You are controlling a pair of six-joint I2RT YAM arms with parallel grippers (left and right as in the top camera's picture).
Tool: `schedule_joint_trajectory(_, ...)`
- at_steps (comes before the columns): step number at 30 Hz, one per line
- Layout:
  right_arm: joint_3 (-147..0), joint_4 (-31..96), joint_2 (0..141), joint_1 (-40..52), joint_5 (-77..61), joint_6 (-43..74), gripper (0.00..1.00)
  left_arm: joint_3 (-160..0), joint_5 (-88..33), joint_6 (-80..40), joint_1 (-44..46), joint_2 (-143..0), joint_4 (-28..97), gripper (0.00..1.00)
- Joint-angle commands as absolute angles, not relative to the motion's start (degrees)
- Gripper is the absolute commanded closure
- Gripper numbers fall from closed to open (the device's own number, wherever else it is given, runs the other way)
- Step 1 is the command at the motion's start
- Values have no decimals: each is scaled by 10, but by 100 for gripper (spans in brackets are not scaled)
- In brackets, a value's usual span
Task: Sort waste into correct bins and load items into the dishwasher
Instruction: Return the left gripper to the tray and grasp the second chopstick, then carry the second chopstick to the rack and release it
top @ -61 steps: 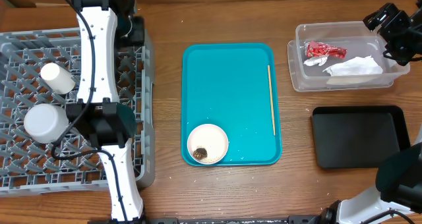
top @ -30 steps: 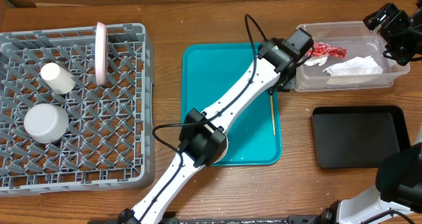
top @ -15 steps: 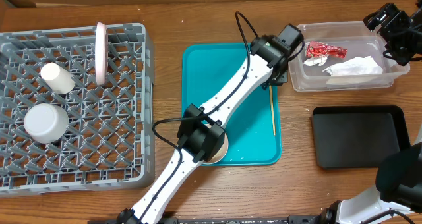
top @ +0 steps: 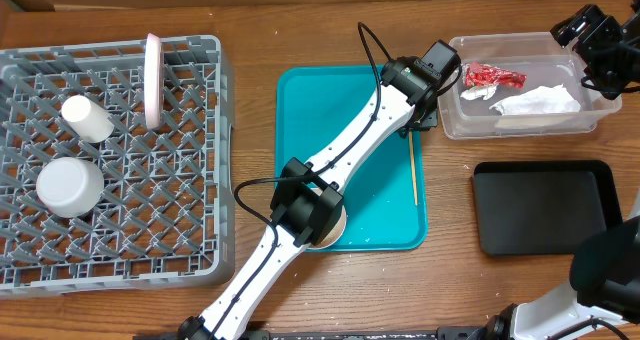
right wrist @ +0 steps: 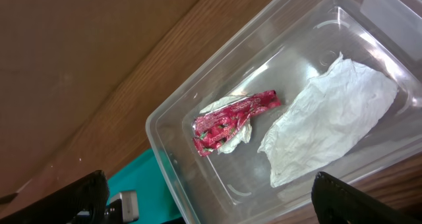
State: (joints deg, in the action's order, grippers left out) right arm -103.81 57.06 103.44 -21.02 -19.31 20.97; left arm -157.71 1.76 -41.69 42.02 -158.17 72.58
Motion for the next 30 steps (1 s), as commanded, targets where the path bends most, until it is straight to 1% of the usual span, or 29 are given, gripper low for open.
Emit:
schedule_joint_trajectory(1, -1052, 569, 1026, -211, -195, 211, 0, -1563, 19, -425, 424, -1591, 719, 67)
schedule_joint_trajectory(11, -1052, 569, 1026, -211, -195, 211, 0, -1502, 21, -424, 424, -1591, 690, 67)
schedule_joint_trajectory(13, -1052, 569, 1026, -211, -195, 211, 0, -1500, 21, -423, 424, -1591, 689, 68)
schedule_joint_trajectory(15, -1052, 569, 1026, -211, -195, 211, 0, -1500, 21, -419, 424, -1591, 689, 76)
schedule_joint_trajectory(18, -1052, 569, 1026, -211, -195, 211, 0, -1500, 20, -418, 423, -1591, 693, 96)
schedule_joint_trajectory(21, -1052, 569, 1026, -211, -195, 211, 0, -1502, 18, -407, 417, -1588, 703, 96)
schedule_joint_trajectory(25, -1052, 569, 1026, -211, -195, 211, 0, -1513, 19, -359, 402, -1566, 735, 96)
schedule_joint_trajectory(30, -1052, 569, 1026, -211, -195, 211, 0, -1565, 20, -293, 358, -1512, 791, 96)
